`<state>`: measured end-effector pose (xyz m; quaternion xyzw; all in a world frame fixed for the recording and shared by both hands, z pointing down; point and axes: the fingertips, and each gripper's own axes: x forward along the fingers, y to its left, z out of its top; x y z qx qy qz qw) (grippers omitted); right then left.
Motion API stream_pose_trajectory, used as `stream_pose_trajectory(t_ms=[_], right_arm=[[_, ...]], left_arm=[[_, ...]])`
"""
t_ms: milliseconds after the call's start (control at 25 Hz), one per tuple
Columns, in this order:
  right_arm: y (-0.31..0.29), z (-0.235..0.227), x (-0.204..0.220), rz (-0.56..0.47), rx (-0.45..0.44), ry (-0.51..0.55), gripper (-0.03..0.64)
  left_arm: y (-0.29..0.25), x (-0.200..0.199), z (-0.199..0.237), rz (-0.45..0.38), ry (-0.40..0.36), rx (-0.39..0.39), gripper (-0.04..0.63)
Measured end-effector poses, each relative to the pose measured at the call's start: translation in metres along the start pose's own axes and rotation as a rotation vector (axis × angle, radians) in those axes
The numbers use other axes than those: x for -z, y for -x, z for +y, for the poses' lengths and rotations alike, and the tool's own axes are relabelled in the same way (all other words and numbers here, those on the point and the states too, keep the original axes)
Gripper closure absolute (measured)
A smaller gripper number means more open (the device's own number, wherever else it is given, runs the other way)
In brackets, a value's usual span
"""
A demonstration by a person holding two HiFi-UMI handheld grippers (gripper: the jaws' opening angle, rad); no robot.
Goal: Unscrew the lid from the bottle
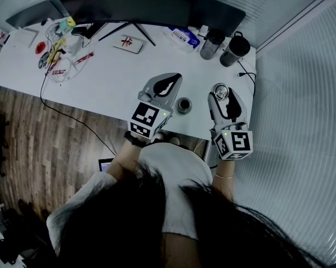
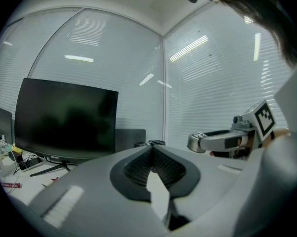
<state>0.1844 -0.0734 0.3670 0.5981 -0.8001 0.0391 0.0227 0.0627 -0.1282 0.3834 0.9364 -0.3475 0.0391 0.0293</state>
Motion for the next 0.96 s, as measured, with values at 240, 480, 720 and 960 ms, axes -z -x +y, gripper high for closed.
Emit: stream_pose_trajectory(t_ms=[240,480,720,960], right_arm=[[-0.002,0.0007,0.0004,0.006,-0.001,-0.003,0.367],[-0.0038,-0.0002,0.0019,0.007,-0.001,-0.006,0.367],[-0.0035,-0.0014,0.0042,0.008,-0.002,-0.008,0.367],[-0.0064,-0.0012,0.0045,0.014,-0.005,-0.007,0.367]], left_arm=[[-0.0004,0.0001,0.0022,0.003,0.002,0.0,0.537],[-0.0018,0.0016,0.0042,0.003,0.003,-0.002,0.537],[-0.0035,0.0038,0.0025,0.007,0.0,0.0,0.537],[-0.0052,0.0033,0.0053,0.009,0.002,0.002,0.537]])
